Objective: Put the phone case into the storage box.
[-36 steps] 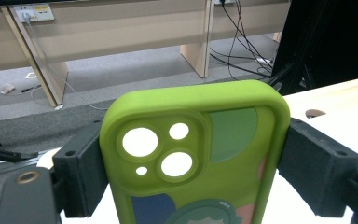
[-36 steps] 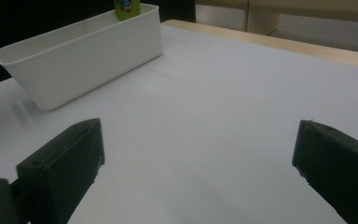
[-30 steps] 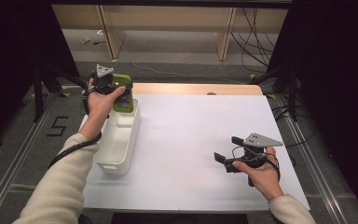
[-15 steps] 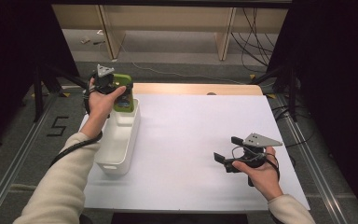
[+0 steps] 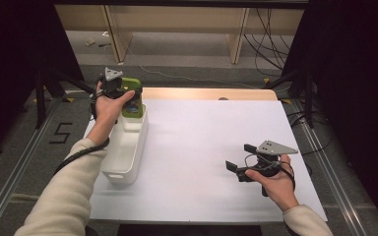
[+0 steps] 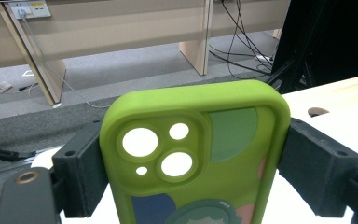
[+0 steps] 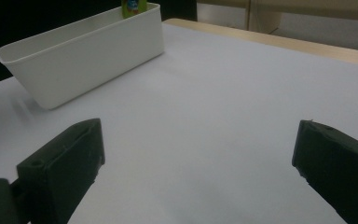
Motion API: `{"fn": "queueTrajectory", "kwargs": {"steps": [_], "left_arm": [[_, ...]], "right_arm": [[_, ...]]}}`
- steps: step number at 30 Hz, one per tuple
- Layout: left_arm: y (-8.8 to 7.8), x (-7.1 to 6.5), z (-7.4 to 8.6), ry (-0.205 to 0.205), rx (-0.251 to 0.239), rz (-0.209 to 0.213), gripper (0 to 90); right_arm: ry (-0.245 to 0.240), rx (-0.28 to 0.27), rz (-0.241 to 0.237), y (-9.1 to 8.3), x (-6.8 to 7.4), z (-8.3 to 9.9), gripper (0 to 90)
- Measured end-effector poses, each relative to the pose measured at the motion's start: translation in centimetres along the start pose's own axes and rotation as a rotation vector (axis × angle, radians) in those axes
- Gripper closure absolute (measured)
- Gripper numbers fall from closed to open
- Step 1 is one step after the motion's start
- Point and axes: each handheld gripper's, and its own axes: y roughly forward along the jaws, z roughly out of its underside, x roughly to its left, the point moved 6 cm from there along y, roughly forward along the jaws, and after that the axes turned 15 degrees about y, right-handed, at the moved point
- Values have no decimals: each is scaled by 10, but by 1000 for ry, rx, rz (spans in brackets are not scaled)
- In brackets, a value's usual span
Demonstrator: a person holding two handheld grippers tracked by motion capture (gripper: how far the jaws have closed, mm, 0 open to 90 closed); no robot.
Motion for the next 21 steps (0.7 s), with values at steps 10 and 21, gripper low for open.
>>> {"fn": "queueTrajectory", "kwargs": {"steps": [10, 21], "left_arm": [[3, 0, 0, 6, 2, 3, 160], [7, 0, 2, 10, 11, 1, 160]], "right_arm": [[1, 2, -1, 0, 0, 0, 32], [3, 4, -3, 0, 0, 1, 33]]}}
